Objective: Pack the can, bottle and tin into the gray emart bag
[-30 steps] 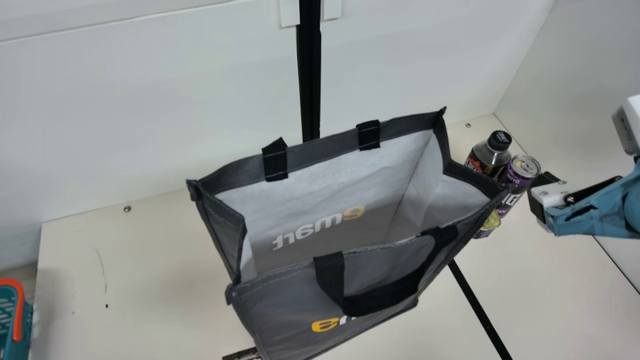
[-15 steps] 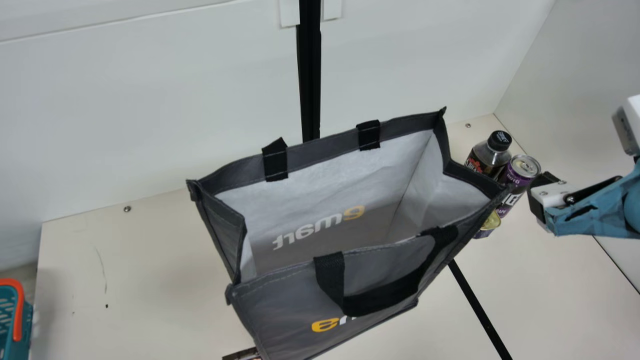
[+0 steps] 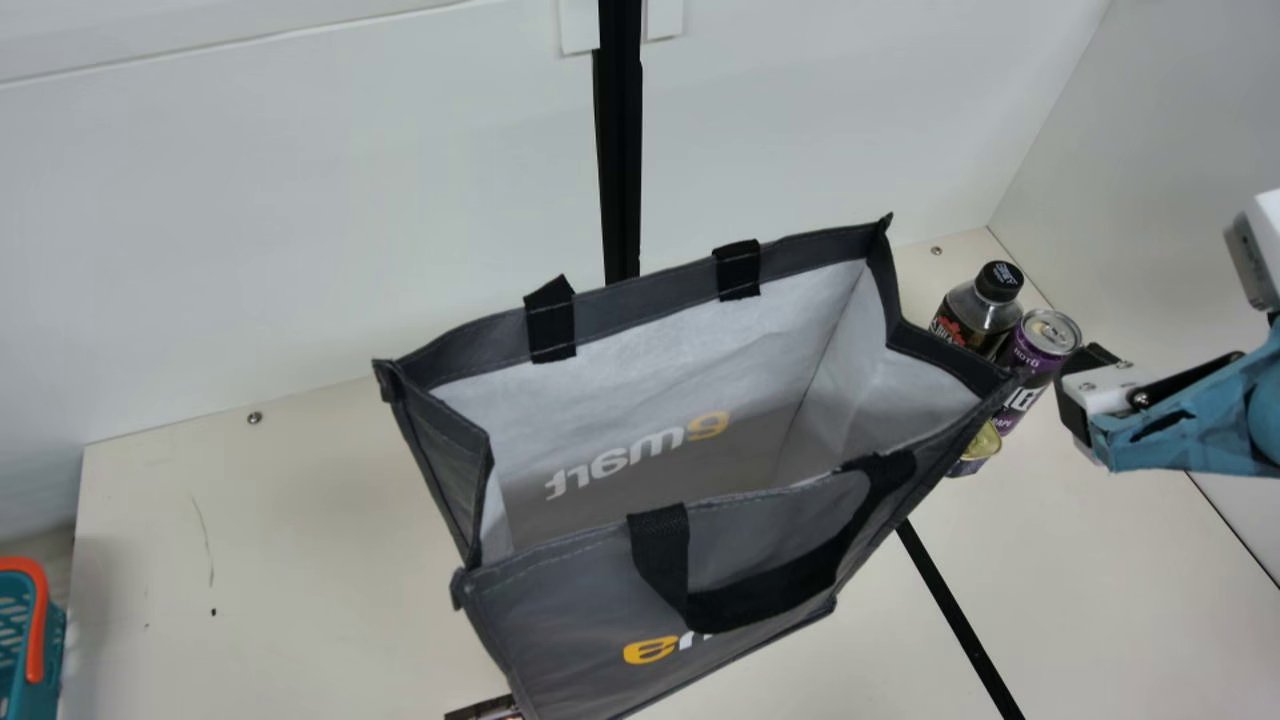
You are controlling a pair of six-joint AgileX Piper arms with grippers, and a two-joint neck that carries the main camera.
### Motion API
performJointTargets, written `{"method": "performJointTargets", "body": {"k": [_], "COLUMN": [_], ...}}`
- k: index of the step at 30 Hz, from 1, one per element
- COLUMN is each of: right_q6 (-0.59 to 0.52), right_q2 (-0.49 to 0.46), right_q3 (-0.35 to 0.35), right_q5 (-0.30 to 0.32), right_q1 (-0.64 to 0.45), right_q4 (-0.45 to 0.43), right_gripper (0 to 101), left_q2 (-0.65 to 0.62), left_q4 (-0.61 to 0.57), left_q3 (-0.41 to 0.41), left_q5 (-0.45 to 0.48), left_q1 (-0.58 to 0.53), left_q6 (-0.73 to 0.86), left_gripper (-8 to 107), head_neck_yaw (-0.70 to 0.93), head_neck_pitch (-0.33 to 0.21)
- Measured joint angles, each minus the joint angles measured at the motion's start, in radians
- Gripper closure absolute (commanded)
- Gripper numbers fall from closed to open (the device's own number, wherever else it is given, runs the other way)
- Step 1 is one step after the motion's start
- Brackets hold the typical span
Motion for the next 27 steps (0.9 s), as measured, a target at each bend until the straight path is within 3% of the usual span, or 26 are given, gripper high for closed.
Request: {"method": "performJointTargets", "body": {"k": [19,27], "right_q6": [0.000,0.000], "right_q2": [0.000,0.000], "right_q3": [0.000,0.000], "right_q5": [0.000,0.000], "right_q1": [0.000,0.000], "right_q4": [0.000,0.000], "right_gripper": [11,11], "left_q2": [0.205,0.278], "left_q4": [0.306,0.365], "left_q3": [-0.228,-0.322], "left_q5": [0.048,0.066], "left_q1": [-0.439,-0.568], "left_q6": [-0.259,-0.300], "left_gripper": [9,9], "head_neck_yaw": [0.000,0.000], "head_neck_pitch": [0.000,0.000]}}
